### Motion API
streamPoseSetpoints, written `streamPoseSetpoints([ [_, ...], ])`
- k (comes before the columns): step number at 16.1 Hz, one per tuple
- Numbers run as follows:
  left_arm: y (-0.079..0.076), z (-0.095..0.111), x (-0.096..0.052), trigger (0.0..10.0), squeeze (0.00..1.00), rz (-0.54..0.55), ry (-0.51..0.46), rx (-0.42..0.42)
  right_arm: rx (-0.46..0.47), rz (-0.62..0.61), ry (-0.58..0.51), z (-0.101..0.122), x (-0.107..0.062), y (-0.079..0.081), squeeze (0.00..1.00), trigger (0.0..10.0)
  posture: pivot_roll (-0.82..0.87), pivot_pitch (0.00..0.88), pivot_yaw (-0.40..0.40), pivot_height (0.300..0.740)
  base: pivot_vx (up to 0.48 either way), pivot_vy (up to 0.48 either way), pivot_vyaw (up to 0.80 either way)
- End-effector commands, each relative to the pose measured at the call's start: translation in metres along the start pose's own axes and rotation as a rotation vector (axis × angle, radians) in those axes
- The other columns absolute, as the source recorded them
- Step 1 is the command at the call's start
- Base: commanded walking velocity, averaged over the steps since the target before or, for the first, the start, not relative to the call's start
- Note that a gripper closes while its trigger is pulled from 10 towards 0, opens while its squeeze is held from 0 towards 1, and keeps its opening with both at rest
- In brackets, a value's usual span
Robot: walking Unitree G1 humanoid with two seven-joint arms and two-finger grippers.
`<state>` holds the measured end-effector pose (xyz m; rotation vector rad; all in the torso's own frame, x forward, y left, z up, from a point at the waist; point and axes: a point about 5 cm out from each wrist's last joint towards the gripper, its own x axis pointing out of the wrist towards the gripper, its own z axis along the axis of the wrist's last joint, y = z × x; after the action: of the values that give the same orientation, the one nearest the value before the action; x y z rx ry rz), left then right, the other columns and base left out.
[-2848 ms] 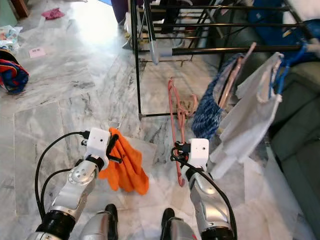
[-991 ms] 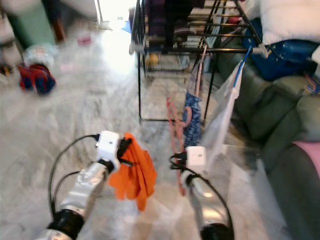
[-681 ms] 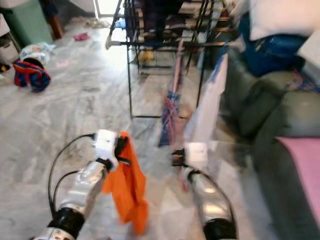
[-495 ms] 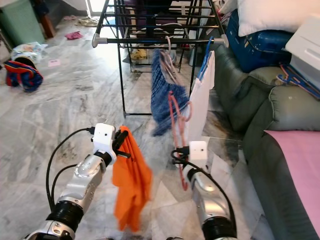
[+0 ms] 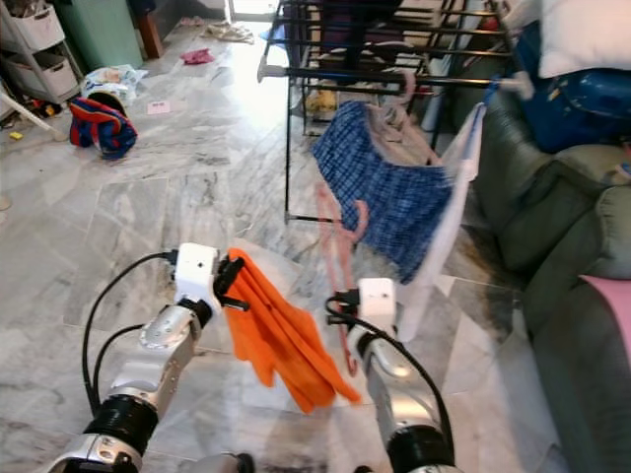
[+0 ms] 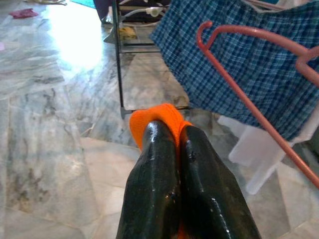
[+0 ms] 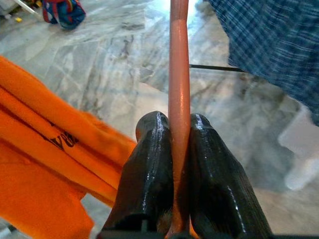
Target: Hang hanger
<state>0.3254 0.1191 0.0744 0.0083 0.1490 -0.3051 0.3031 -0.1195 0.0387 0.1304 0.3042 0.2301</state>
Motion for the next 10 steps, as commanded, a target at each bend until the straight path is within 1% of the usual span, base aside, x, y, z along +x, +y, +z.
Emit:
streamPoseSetpoints([
  [1,-0.0031,0.0022,0.0008,10.0,0.00,-0.010,-0.011,0.005,-0.006,-0.021,-0.002,0.0008,-0.0003,-0.0054,0.00,10.0,0.04,0.158,-0.001,0.740,0.000,0.469,0.00],
  [3,-0.0052,0.0029,0.0001,10.0,0.00,-0.025,-0.023,0.021,-0.006,-0.026,-0.002,0.0008,-0.0001,-0.0062,0.00,10.0,0.03,0.159,0.002,0.740,0.000,0.000,0.00],
  [5,-0.0062,0.0025,0.0005,10.0,0.00,-0.031,-0.019,0.007,-0.006,-0.029,-0.001,0.0004,0.0001,-0.0069,0.00,10.0,0.03,0.159,0.005,0.740,0.000,0.000,0.00],
  [8,-0.0072,0.0032,0.0014,10.0,0.00,-0.033,-0.016,0.017,-0.006,-0.034,-0.002,0.0007,0.0002,-0.0076,0.00,10.0,0.03,0.160,0.003,0.740,0.000,0.000,0.00],
  [10,-0.0079,0.0032,0.0021,10.0,0.00,-0.031,-0.010,0.019,-0.008,-0.037,-0.003,0.0009,0.0001,-0.0086,0.00,10.0,0.03,0.162,0.002,0.740,-0.283,0.000,0.00],
])
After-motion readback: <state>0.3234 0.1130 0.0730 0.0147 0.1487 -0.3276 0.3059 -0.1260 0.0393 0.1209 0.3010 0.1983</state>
